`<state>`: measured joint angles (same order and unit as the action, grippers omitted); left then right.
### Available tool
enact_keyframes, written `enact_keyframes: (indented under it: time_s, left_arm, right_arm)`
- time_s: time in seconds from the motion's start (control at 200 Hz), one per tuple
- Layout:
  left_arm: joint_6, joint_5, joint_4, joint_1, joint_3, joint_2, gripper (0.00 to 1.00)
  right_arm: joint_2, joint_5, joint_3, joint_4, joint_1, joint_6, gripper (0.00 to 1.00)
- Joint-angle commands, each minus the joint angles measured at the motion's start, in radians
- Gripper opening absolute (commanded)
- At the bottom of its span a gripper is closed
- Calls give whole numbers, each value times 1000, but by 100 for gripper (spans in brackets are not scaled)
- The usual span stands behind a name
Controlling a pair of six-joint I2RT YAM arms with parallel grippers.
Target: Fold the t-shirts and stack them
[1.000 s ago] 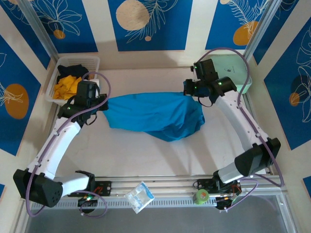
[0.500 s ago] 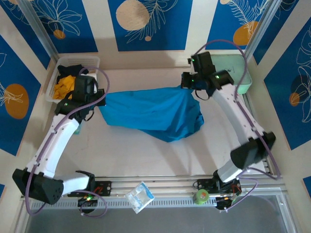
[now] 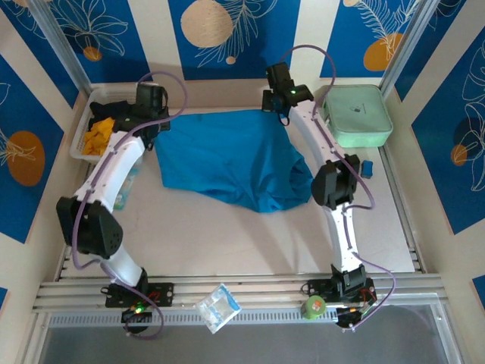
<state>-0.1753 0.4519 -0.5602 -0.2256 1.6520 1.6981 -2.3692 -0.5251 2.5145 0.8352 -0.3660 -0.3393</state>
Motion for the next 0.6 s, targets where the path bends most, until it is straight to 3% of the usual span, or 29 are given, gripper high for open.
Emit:
enact_keyframes:
  time_s: [0.0,0.03,0.115,0.17,0.23,0.295,0.37,0.47,0.595]
  left_arm:
    - [13,42,59,21,59,101,0]
    - [12,40,64,21,72,130,0]
    - [9,15,72,23,100,197,0]
    - [4,-16,74,22,107,219,18]
    - [-7,-53,75,23,98,220,39]
    - [-18,-85,79,20,74,196,62]
    - [-29,-118,80,20,30,141,75]
    - [-44,-146,63,15,-55,38,84]
    - [-97,-185,-27,9,-161,-79,88]
  right_arm:
    - [-142,-100,190,5,7,64,0]
    - [-178,-101,235,12,11,70,4]
    - [-219,-59,288,38,25,63,40]
    - [-200,-31,262,52,34,47,59]
    - [-150,-8,191,52,39,45,69]
    - [-71,4,86,46,42,50,75]
    - [42,13,-62,45,41,45,77]
    - [240,32,-340,20,41,10,77]
    - [479,123,-716,-30,53,-57,77]
